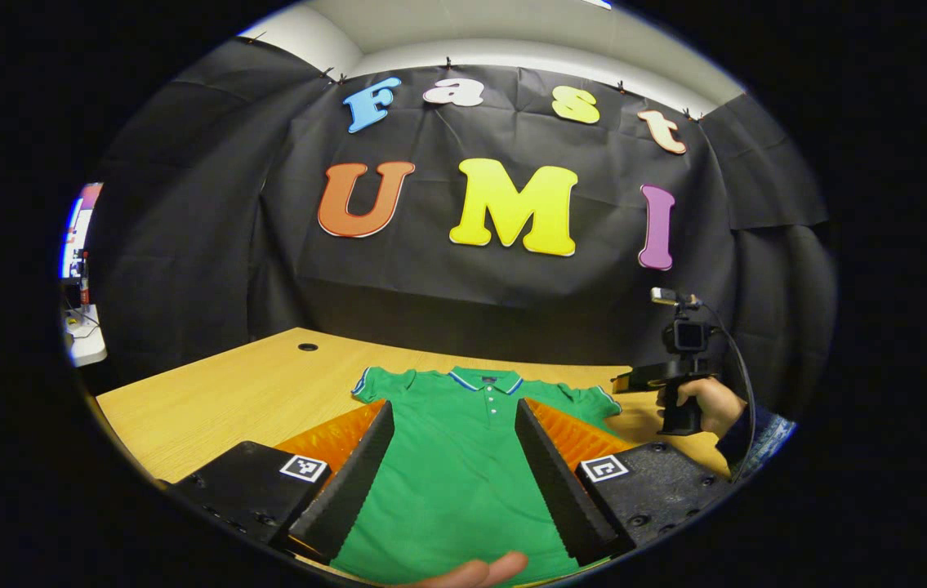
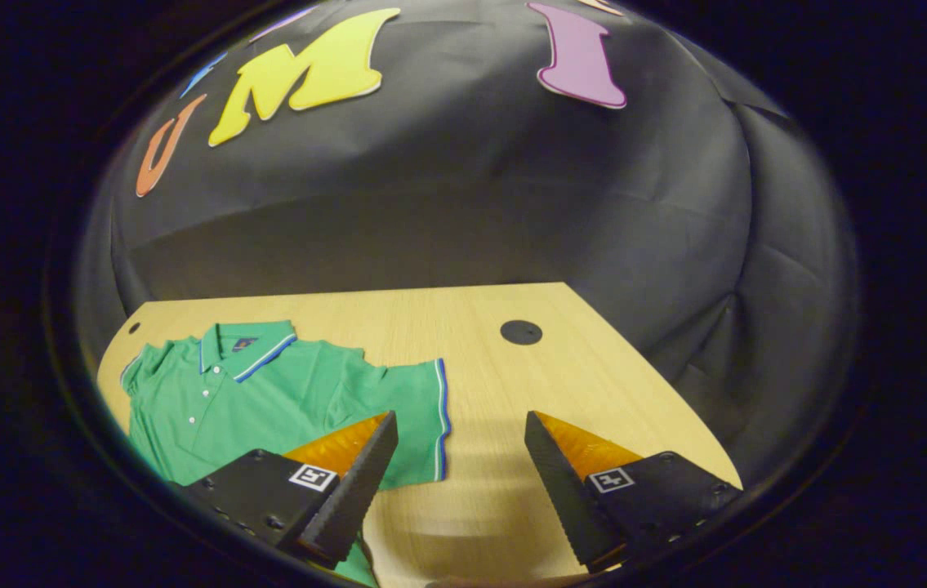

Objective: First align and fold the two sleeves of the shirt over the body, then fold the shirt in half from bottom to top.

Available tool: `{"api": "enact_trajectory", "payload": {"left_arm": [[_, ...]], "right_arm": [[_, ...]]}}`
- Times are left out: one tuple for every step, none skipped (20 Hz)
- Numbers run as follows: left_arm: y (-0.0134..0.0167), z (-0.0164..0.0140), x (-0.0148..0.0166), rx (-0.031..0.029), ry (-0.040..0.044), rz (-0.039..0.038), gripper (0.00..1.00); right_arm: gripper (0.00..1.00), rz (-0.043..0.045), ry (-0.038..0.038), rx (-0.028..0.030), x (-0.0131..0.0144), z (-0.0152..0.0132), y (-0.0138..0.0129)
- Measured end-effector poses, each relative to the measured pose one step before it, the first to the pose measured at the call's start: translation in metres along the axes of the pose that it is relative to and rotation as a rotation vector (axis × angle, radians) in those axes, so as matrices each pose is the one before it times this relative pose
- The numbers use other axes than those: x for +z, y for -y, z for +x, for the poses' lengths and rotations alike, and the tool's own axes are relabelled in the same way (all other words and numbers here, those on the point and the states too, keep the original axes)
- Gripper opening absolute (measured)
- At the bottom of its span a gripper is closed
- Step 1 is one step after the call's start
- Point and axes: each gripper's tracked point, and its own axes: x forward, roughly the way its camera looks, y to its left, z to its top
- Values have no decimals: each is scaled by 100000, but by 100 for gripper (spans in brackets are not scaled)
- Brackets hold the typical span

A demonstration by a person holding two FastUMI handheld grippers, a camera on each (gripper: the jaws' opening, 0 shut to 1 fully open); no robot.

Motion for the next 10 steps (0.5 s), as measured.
{"api": "enact_trajectory", "payload": {"left_arm": [[56, -96, 394, -487, 1940, -648, 96], [-15, 60, -52, -409, 751, -305, 96], [187, 28, -74, -879, -167, 331, 96], [89, 49, -165, -378, -543, 703, 96], [-206, -5, -4, 165, -12, 921, 96], [-172, -38, 114, 377, 269, 758, 96], [-199, 22, -4, 372, -8, 166, 96], [-76, 104, -190, 272, -248, -227, 97], [-8, 41, -79, 8, -433, -360, 97], [-13, 125, -155, -87, -462, -356, 97]], "right_arm": [[96, 955, -1347, 1267, -42, 383, -257], [96, 290, -1432, 551, -158, 505, -270], [95, -29, -1658, 308, -255, 578, -191], [90, -418, -2747, -410, -455, 462, 62], [86, 54, -2421, -543, -650, 435, 195], [79, 38, -2494, 275, -492, 146, -80], [75, 829, -1661, 971, -282, 254, -221], [69, 1147, -1762, 926, -184, 287, -40], [65, 1922, -1599, 757, -304, 169, -81], [52, 1936, -2322, 1047, -302, -496, -118]]}}
